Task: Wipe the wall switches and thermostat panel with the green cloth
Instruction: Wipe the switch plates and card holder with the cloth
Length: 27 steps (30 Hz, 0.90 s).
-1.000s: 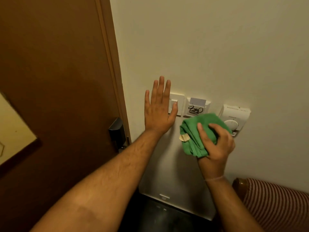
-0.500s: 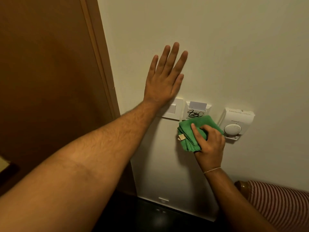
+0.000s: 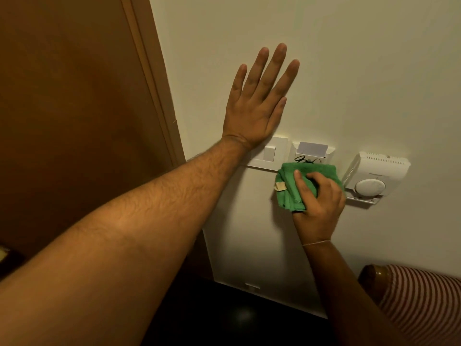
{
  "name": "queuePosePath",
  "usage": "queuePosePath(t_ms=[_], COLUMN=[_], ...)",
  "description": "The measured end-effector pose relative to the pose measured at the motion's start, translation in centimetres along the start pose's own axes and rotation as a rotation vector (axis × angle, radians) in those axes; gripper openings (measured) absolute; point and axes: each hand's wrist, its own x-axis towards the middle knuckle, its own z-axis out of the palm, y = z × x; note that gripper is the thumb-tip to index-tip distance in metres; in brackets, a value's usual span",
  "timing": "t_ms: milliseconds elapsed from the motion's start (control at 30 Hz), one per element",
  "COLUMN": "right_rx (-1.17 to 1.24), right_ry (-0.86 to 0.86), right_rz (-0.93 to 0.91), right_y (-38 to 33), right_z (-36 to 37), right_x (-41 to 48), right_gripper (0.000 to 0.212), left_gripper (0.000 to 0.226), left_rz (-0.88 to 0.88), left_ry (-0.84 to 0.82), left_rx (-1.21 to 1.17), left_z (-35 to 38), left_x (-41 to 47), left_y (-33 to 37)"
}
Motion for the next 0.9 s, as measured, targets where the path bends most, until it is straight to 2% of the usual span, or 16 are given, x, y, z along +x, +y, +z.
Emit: queuePosePath(t_ms=[100,233,333,500,667,733,800,900], right_rx=[0.055,0.089,0.057,0.117,0.171,0.155,0.139,0.129], right_ry=[0.056,-0.001,-0.016,0.069,-0.042,-0.065,-0.047,0.033], right_rz=[0.107,0.041,0.014,0.162,-0.068,-0.091,-0.061,0.082], right_y=[-0.8,-3.3,-2.7,-0.7,-3.3,-2.7,-1.4,-0.1], right_z=[-0.1,0.9,0.4,-1.2,0.6,0.4,-0.3,-1.4], right_x=[0.2,1.5,1.1,0.8,2.3,2.0,1.3,1.2], right_gripper=[0.042,0.055,0.053,0.045,0.052,0.051,0.050,0.048], left_gripper=[0.069,0.080,0.081,0.081,0.067,0.066,0.066,0.066], left_rz=[0.005,0.033,0.032,0.031,-0.010,-0.009,-0.003,0.000], left_ry=[0.011,0.021,0.014,0.017,0.030,0.047,0.052,0.053], left_rx=[0.005,0.004,0.000,0.002,0.019,0.027,0.036,0.057], left_z=[0.4,0.6,0.7,0.6,0.5,0.4,0.2,0.1], left_x=[-0.2,-0.2,-0.4,-0.4,-0.4,-0.3,-0.3,-0.3], left_y=[-0.2,-0.3,-0.3,-0.2,-0.1,0.0,0.2,0.3])
